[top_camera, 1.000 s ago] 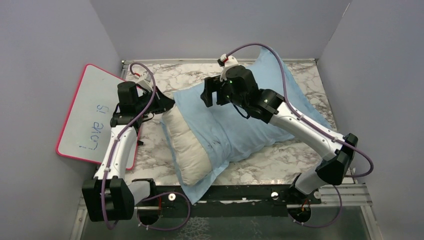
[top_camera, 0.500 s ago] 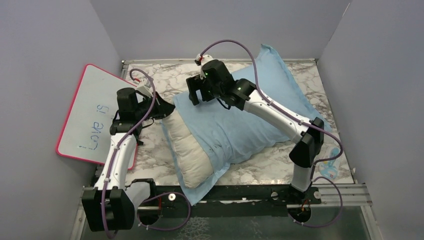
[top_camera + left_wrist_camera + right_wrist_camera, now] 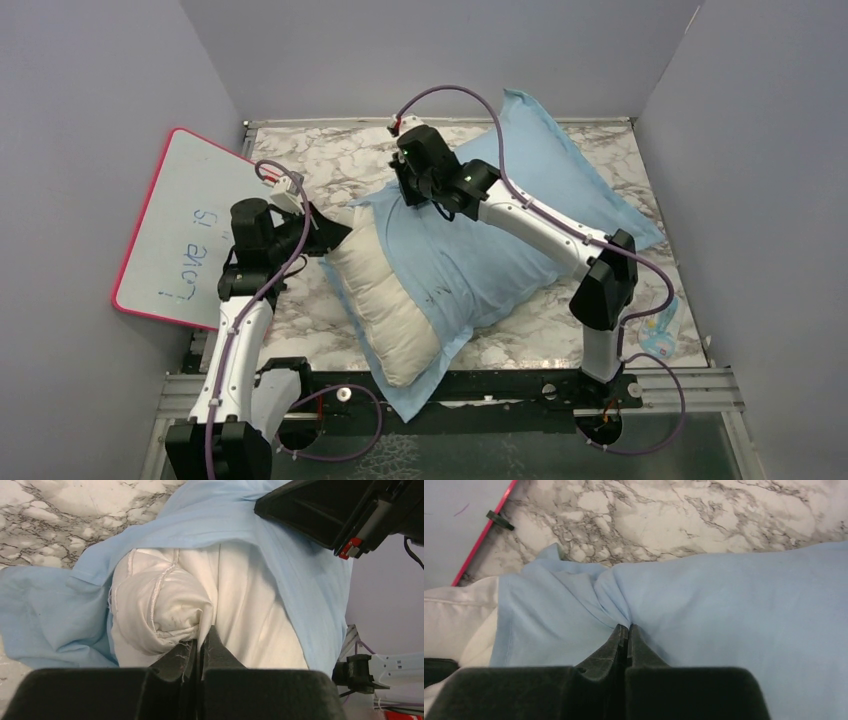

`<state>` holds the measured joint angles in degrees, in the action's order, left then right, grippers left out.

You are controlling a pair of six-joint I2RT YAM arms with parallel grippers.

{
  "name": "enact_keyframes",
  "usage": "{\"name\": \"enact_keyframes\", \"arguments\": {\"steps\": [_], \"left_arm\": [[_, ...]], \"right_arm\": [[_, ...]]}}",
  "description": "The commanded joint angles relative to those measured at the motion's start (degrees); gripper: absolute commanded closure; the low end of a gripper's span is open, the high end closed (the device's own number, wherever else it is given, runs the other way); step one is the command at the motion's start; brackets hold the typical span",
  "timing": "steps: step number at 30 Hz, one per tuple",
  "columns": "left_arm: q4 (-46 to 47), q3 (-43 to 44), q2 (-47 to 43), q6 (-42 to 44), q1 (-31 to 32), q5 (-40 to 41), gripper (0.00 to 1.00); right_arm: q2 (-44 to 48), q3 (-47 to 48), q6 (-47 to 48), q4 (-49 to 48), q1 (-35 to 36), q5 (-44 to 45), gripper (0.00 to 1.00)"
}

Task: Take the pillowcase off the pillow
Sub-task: Remove the pillow from the pillowcase.

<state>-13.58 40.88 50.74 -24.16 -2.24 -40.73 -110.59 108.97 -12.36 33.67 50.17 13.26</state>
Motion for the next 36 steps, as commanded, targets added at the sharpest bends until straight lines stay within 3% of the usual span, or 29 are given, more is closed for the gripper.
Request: {"name": "enact_keyframes", "arguments": {"steps": [1,6,10,14,16,18,20,24,31,34,36], "left_arm": [[-6.3,-0.9,-4.5,0.8,0.6,0.2,1.00],[-12.6,-1.9,-11.1,2.0,0.6,2.7,1.00],[-12.4,-4.1,-15.4,-0.5,0.6,1.1,1.00],[-12.3,-4.2,-15.9,-0.1,0.7,-0.8,1.00],[-12.2,-4.2,-15.7,0.3,0.7,-2.2,1.00],[-12.2,-4.4,-16.2,0.5,0.7,-2.9,1.00],[-11.6,-4.6,-17.0,0.6,0.6,-3.4,1.00],[-10.6,-5.3,-17.8,0.4,0.6,-3.8,1.00],[-10.1,-5.6,-18.6,-0.1,0.7,-3.3,1.00],[-10.1,-5.7,-19.5,-0.5,0.6,-2.5,1.00],[-10.0,-5.7,-20.1,-0.7,0.6,-2.1,1.00]], "right_arm": [[3.9,-1.6,-1.6,-0.4,-4.5,9.7,0.99],[7.5,-6.1,-5.1,-0.4,-6.1,7.7,0.99],[12.0,-12.0,-6.9,-2.4,-6.1,-4.7,0.93],[15.3,-15.8,-6.5,-6.9,-6.1,-22.3,0.68],[14.9,-14.2,-5.8,-5.8,-6.1,-27.0,0.62],[13.3,-10.8,-4.3,-3.1,-6.0,-28.3,0.55],[11.1,-6.6,-2.2,0.3,-6.0,-27.6,0.39],[4.7,2.3,2.3,4.4,-5.6,-24.6,0.24],[-12.8,21.8,7.5,16.9,-5.4,-19.9,0.18],[-13.1,18.7,8.7,17.1,-4.6,-18.6,0.21],[-11.5,14.0,9.5,15.4,-4.5,-16.7,0.29]]}}
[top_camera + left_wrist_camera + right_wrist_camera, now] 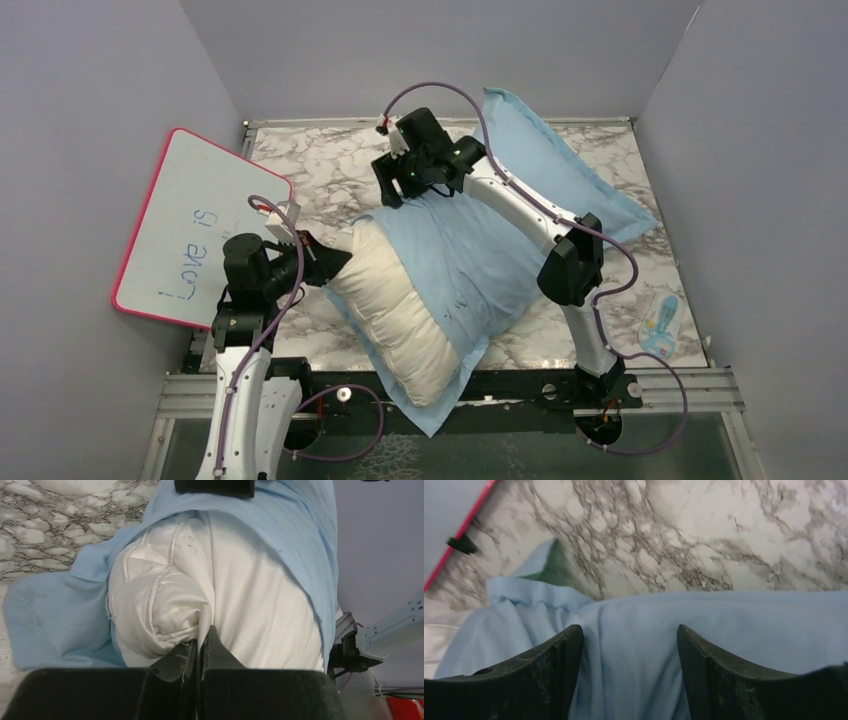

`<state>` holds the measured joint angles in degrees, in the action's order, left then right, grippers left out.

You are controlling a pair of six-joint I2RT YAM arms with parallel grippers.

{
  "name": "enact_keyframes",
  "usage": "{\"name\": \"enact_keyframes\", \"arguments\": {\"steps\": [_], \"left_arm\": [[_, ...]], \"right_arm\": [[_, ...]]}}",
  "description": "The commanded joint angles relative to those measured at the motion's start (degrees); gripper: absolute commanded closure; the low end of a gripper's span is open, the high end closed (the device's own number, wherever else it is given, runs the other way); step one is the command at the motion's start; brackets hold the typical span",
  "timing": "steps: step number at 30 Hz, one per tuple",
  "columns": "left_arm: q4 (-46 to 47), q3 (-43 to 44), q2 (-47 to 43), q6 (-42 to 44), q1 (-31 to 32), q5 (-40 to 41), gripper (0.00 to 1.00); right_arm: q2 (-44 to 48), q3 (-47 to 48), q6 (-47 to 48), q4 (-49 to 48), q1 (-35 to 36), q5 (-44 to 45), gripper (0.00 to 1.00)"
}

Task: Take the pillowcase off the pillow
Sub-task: Remove the pillow from the pillowcase.

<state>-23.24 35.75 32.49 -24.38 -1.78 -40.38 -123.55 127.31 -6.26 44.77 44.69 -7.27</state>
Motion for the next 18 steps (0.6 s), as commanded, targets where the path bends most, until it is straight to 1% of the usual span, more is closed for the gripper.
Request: {"name": "enact_keyframes", "arguments": {"steps": [1,2,4,5,6,7,10,13,18], "left_arm": [[-0.4,-0.7,-2.0,-0.6,0.2,-2.3,1.00],[-0.4,-0.7,-2.3,-0.7,0.2,-2.1,1.00],[-0.4,-0.7,-2.4,-0.8,0.2,-2.1,1.00],[-0.4,-0.7,-2.3,-0.8,0.2,-2.1,1.00],[-0.4,-0.6,-2.3,-0.8,0.2,-2.1,1.00],[-0.4,-0.6,-2.3,-0.8,0.3,-2.0,1.00],[-0.5,-0.6,-2.6,-0.8,0.3,-1.8,1.00],[-0.6,-0.5,-3.1,-1.0,0.3,-1.5,1.00],[-1.5,-0.2,-4.1,-1.0,0.3,-0.4,1.00]], "right_arm": [[2.2,-5.9,3.5,3.3,1.0,5.8,0.34],[2.9,-6.9,3.7,2.4,1.0,9.0,0.42],[3.9,-8.0,4.0,0.8,1.0,14.9,0.64],[4.3,-8.1,4.3,0.0,0.9,17.5,0.81],[4.6,-8.1,4.4,-0.7,1.0,20.3,0.95],[4.8,-8.0,4.1,-1.4,0.9,23.5,0.99],[5.5,-7.6,5.0,-4.7,0.6,31.9,0.99],[5.9,-6.6,5.7,-8.5,-1.4,37.9,1.00],[6.0,-3.0,1.3,-9.5,-8.2,40.1,0.99]]}}
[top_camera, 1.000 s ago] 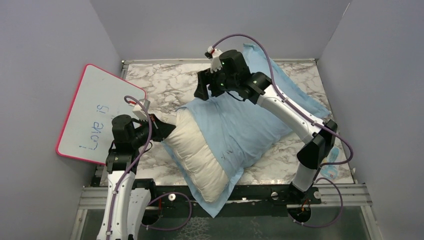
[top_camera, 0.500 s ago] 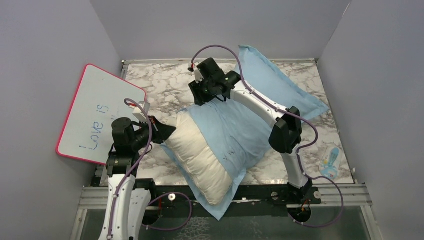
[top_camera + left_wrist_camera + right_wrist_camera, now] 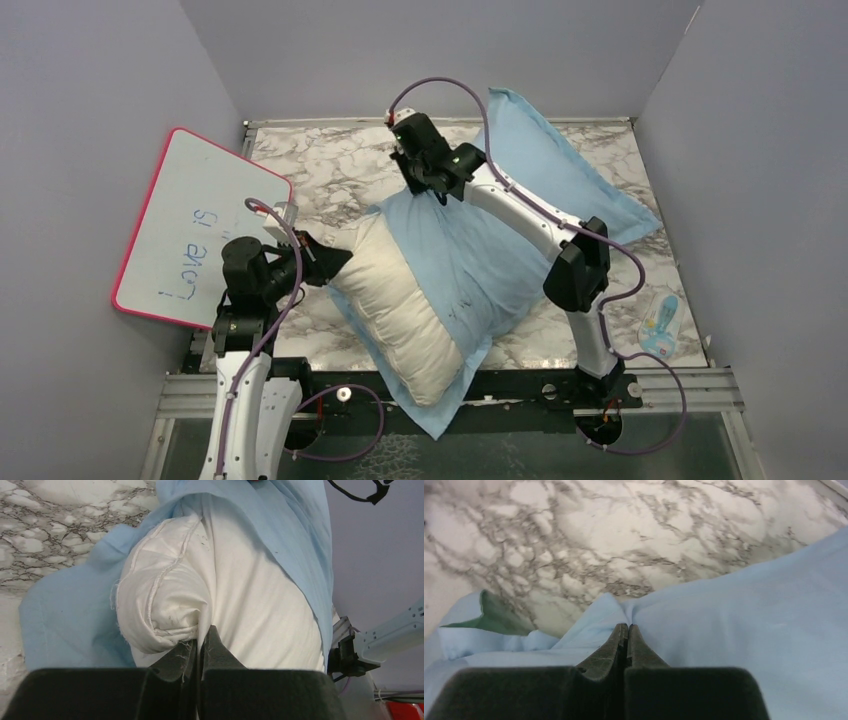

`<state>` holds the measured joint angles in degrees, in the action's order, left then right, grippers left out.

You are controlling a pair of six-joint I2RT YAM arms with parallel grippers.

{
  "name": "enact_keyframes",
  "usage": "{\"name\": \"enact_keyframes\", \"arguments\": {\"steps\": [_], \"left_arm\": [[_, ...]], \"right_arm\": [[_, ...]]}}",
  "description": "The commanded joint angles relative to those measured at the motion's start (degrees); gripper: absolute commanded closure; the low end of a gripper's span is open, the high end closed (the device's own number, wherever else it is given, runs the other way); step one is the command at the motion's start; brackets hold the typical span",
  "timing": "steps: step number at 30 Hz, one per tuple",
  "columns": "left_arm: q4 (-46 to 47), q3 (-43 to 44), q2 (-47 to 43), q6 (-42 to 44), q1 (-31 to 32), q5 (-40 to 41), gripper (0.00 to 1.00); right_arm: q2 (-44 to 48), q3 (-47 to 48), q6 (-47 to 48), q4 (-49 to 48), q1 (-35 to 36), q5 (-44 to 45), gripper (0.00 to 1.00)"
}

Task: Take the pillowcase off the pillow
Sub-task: Remove the pillow from the pillowcase.

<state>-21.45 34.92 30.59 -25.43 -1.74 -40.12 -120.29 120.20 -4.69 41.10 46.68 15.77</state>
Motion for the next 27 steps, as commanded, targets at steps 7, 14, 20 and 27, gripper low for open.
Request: {"name": "enact_keyframes", "arguments": {"steps": [7,14,20,27], "left_arm": [[-3.8,0.9,-2.1,0.0,0.4,0.7,1.00],[-3.7,0.8,-0.7,0.0,0.4,1.9,1.00],[-3.0,1.1,1.8,0.2,0.4,2.9,1.00],[2.5,10.3,13.7,-3.1,0.3,7.6,1.00]], "right_arm": [[5.0,4.2,-4.6,-4.3,-15.9,11.1,0.99],[11.3,-3.0,-5.6,-2.6,-15.9,-13.7,0.90],[22.0,-13.7,-6.7,-1.9,-15.7,-27.3,0.44],[44.8,-42.7,-13.4,-13.4,-15.6,-41.8,0.27]]}}
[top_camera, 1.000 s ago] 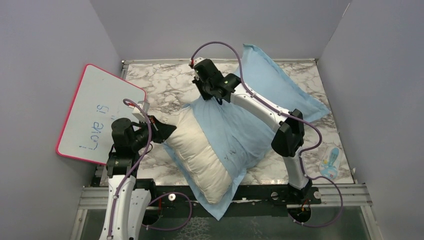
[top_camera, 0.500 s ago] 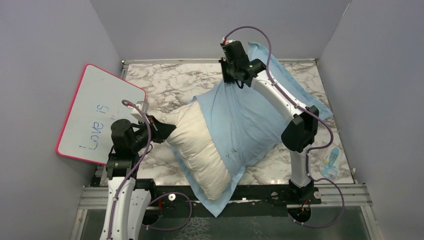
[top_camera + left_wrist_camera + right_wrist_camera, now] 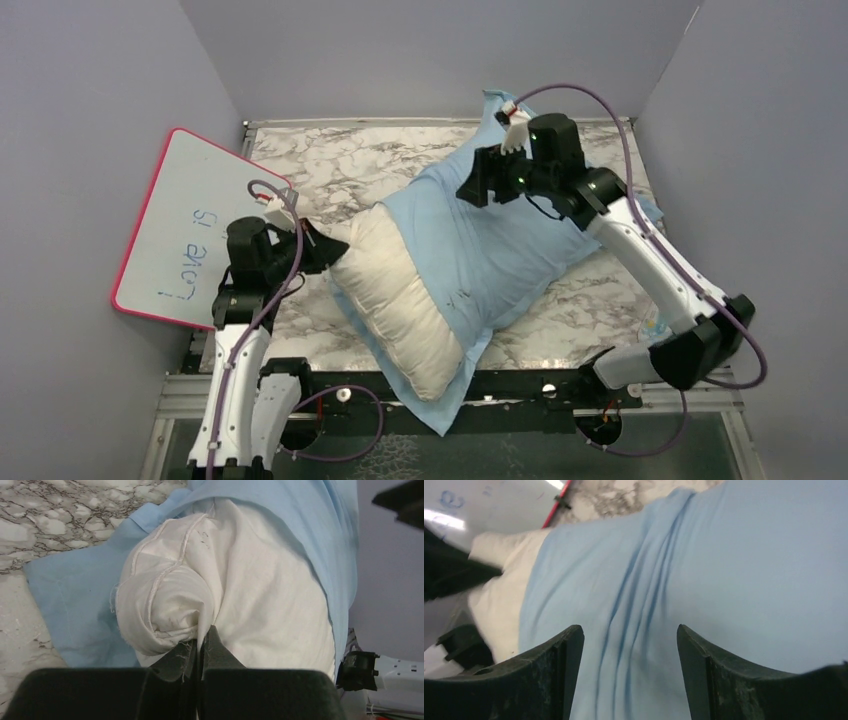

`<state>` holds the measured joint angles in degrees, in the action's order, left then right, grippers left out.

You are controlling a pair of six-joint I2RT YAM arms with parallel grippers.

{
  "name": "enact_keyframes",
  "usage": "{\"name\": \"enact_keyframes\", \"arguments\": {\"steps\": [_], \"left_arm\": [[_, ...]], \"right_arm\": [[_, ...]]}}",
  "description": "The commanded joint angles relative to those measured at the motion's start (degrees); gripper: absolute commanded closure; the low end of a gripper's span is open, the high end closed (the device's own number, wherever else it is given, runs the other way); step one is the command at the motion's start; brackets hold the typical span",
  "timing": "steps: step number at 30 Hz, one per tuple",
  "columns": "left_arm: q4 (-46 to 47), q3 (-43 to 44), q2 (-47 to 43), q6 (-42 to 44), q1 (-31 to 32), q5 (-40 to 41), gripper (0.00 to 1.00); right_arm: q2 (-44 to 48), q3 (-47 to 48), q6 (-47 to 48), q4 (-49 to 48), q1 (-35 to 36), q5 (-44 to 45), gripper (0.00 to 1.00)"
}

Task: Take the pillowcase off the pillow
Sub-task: Remove the pillow from the pillowcase.

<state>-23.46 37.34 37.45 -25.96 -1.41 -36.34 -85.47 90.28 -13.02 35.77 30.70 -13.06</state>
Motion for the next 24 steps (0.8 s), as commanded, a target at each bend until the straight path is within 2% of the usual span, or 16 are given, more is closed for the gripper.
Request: {"name": "enact_keyframes", "arguments": {"steps": [1,3,4,5,6,7,9,11,15,20,22,24], "left_arm": [[5.6,10.6,10.1,-3.1,0.0,4.8,1.00],[7.7,16.8,16.9,-3.4,-0.1,6.1,1.00],[8.9,19.8,20.7,-3.7,0.0,6.2,0.93],[9.4,22.7,24.4,-3.6,-0.1,5.6,0.68],[9.2,25.5,28.1,-3.4,-0.1,5.1,0.49],[7.2,27.6,31.0,-3.1,-0.1,5.2,0.34],[5.1,28.4,33.4,-2.6,0.0,6.8,0.19],[5.4,24.2,31.1,-2.6,-0.1,10.9,0.04],[3.1,15.0,22.4,-3.0,-0.1,17.5,0.02],[-2.2,6.1,7.9,-6.8,-0.1,20.6,0.01],[-4.0,3.2,2.3,-9.0,-0.1,19.3,0.01],[-4.3,-0.9,-2.9,-12.5,-0.1,14.6,0.01]], "right_arm": [[13.2,-17.5,-7.0,-10.3,0.4,-15.2,0.26],[18.8,-25.5,-10.9,-13.6,0.4,-18.7,0.25],[20.9,-28.7,-12.2,-14.6,0.5,-19.8,0.25],[22.8,-31.4,-13.0,-14.9,0.5,-20.8,0.24],[24.2,-33.3,-13.3,-14.4,0.5,-21.3,0.24],[25.4,-34.8,-13.3,-13.6,0.6,-21.5,0.24],[27.4,-37.1,-13.2,-11.5,0.7,-20.9,0.24],[29.8,-39.2,-13.2,-10.5,0.7,-20.8,0.24],[32.7,-43.9,-13.0,-11.0,0.7,-23.7,0.24],[33.1,-48.7,-13.2,-10.9,0.8,-24.8,0.24],[33.5,-49.8,-13.6,-11.8,0.8,-25.5,0.23],[33.6,-50.8,-14.1,-13.3,0.8,-25.9,0.24]]}}
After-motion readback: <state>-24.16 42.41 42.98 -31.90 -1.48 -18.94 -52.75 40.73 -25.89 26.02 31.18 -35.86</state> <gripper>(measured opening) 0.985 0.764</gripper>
